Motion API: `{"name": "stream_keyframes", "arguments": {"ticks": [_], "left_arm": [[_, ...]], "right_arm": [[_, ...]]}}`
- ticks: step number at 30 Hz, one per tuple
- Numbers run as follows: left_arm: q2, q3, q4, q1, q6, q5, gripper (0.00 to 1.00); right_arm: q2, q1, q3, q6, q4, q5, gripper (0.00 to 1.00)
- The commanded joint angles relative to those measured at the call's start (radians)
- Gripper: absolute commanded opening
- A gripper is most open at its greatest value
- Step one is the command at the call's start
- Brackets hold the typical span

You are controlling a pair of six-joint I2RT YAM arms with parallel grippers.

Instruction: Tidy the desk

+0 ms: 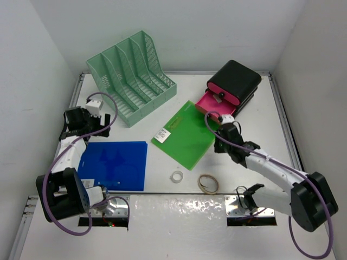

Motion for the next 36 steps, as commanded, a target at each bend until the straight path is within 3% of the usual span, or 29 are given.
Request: {"name": "stream_keyframes", "arguments": {"ticks": [1,5,9,12,17,26,27,28,30,31,33,34,36], "left_arm": [[0.002,-0.005,0.047,-0.005,0.009,0.018,0.87],[0.002,-0.005,0.043,-0.005,0.007,0.03,0.87],[-0.001,-0.002,0.038,-0.005,0.009,0.025,0.87],[-0.002,-0.003,0.034,-0.005,0.016,0.03,0.87],[0.011,-0.006,0.046,-0.005,0.016,0.036,0.87],[0.016,0.0,0.037,-0.006,0.013,0.037,0.87],[0.015,-0.002,0.037,-0.005,0.013,0.037,0.87],[0.015,-0.002,0.038,-0.005,0.013,0.037,0.87],[0.015,-0.002,0.038,-0.005,0.013,0.039,0.87],[0.016,-0.002,0.04,-0.005,0.013,0.041,0.87],[0.015,-0.002,0.04,-0.005,0.013,0.042,0.87],[0.015,-0.002,0.038,-0.005,0.013,0.044,0.87],[0.013,-0.002,0.037,-0.005,0.015,0.044,0.87]], "right_arm": [[-0.04,0.038,0.164,-0.137,0.073,-0.151,0.0],[0.035,0.037,0.34,-0.185,0.053,-0.031,0.0],[0.145,0.031,0.546,-0.219,-0.094,0.065,0.0],[0.133,0.029,0.494,-0.213,-0.115,0.059,0.0],[0.011,0.028,0.269,-0.203,0.026,0.036,0.0],[-0.02,0.002,0.226,-0.193,-0.023,0.105,0.05],[-0.023,-0.003,0.177,-0.18,-0.001,0.113,0.09],[-0.031,-0.015,0.144,-0.17,0.029,0.111,0.31],[-0.066,-0.087,0.018,-0.124,0.164,0.052,0.48],[-0.078,-0.118,-0.024,-0.108,0.294,0.016,0.63],[-0.109,-0.201,-0.151,-0.102,0.432,-0.065,0.73],[-0.115,-0.214,-0.19,-0.122,0.599,-0.077,0.79],[-0.102,-0.236,-0.302,-0.242,0.779,-0.128,0.87]]}}
